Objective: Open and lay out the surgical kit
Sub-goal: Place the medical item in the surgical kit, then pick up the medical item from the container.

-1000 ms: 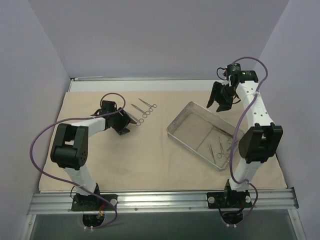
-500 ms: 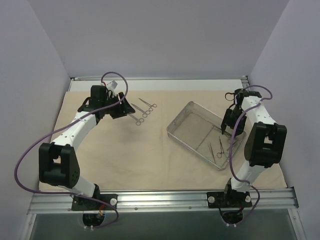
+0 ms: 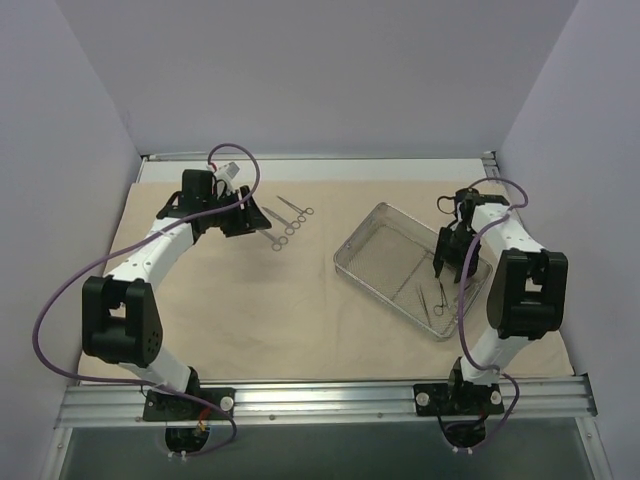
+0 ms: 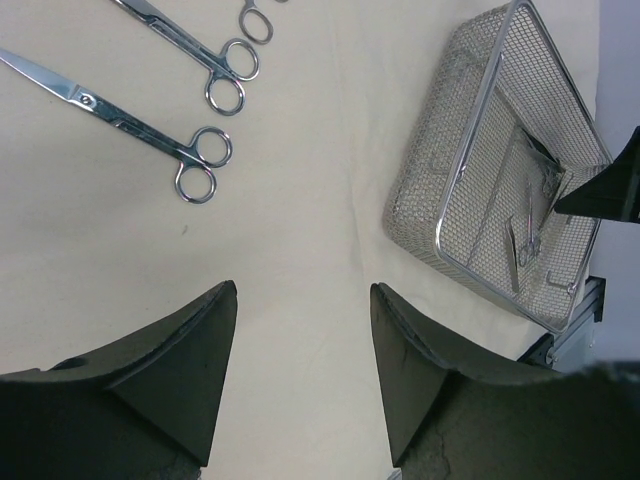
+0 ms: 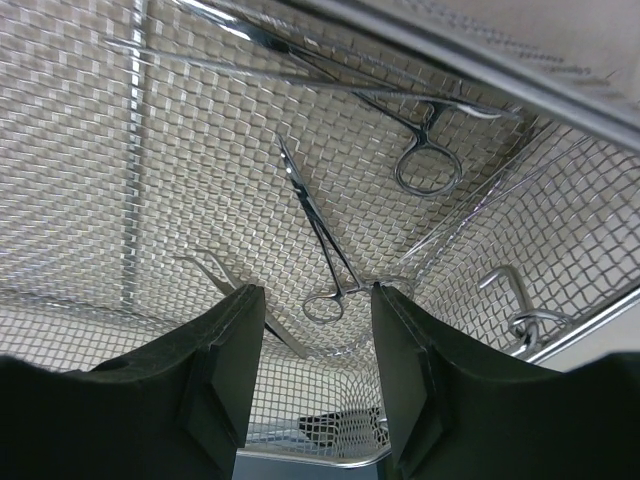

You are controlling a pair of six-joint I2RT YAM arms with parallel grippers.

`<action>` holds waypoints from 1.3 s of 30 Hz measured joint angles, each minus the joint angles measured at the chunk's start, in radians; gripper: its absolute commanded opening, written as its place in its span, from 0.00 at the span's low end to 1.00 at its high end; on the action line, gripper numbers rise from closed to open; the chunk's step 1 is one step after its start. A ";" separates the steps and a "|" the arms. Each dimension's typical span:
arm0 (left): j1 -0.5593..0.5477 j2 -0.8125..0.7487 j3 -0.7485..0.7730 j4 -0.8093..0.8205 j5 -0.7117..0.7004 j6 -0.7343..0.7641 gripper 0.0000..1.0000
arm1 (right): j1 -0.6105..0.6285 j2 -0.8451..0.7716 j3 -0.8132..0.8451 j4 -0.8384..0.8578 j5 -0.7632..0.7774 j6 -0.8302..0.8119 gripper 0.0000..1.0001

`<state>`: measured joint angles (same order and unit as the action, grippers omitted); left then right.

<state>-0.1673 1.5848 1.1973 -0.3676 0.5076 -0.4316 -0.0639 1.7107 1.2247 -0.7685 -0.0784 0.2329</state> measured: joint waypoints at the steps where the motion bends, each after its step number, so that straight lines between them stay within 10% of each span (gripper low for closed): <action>1: 0.004 0.005 0.000 0.000 0.005 0.000 0.64 | 0.000 0.001 -0.018 0.004 0.000 0.000 0.46; 15: 0.064 0.029 0.000 -0.004 0.048 -0.006 0.64 | 0.053 0.127 -0.079 0.114 0.001 0.024 0.36; 20: 0.071 0.029 0.000 -0.010 0.048 -0.007 0.64 | 0.074 0.137 -0.076 0.116 0.005 0.024 0.01; 39: 0.000 0.037 0.142 -0.054 0.195 -0.052 0.67 | 0.172 0.133 0.359 0.000 -0.021 0.032 0.00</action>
<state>-0.1673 1.6215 1.3392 -0.4217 0.7021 -0.4839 0.1078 1.8435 1.5841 -0.7685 -0.0998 0.2649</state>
